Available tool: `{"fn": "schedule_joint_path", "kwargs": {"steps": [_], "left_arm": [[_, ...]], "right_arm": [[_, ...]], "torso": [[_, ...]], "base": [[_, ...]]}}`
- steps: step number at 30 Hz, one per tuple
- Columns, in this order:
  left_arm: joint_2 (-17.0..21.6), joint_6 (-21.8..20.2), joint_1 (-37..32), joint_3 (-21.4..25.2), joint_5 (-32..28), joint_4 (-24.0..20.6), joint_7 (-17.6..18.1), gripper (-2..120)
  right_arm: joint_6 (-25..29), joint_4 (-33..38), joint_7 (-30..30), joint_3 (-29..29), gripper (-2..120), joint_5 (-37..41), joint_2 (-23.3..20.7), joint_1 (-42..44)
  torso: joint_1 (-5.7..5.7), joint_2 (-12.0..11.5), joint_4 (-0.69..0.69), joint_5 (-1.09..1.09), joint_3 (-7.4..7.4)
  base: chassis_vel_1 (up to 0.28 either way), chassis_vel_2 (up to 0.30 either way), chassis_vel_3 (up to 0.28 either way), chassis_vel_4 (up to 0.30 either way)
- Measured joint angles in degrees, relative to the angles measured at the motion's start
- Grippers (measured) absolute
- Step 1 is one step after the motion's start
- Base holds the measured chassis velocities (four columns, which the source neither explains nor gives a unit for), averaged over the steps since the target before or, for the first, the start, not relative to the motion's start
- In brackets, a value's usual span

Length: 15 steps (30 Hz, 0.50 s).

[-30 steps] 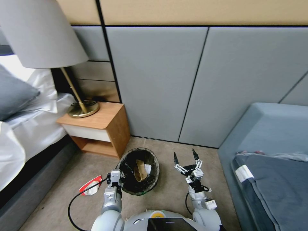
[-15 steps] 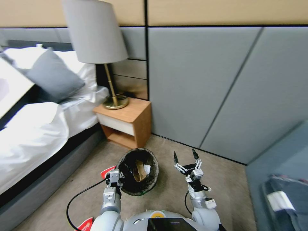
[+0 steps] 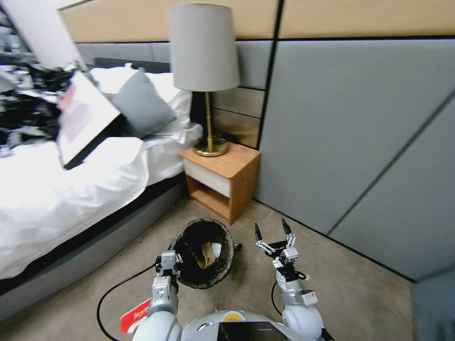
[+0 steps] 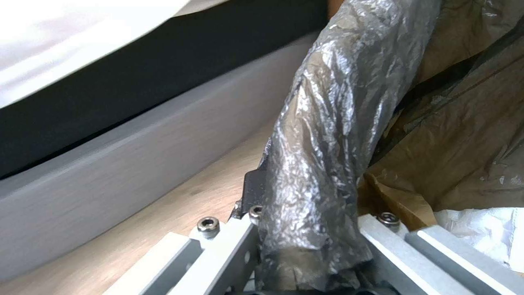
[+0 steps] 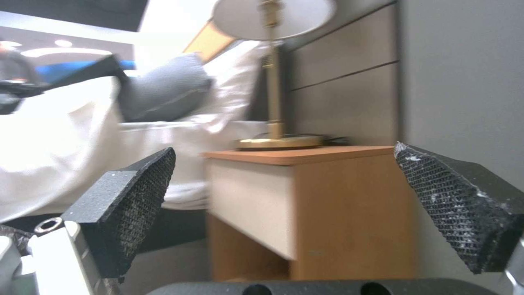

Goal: Pick up the trash bin, then pick up the garbage from the floor and place it into the trash bin.

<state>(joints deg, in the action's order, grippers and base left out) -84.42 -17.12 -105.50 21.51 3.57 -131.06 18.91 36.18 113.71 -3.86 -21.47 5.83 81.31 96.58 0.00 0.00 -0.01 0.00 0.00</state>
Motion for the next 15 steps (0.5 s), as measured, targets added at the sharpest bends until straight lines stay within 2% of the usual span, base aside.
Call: {"fn": "schedule_joint_path", "kwargs": {"steps": [15], "left_arm": [[0.13,0.06,0.37,-0.04,-0.1,0.08,0.07,0]], "right_arm": [[0.56,-0.72,0.11,-0.1,100,0.13,0.17,-1.18]], "torso": [[0.0,0.0,-0.01,0.0,0.0]], "base": [[0.123,0.125,0.123,0.132]]}}
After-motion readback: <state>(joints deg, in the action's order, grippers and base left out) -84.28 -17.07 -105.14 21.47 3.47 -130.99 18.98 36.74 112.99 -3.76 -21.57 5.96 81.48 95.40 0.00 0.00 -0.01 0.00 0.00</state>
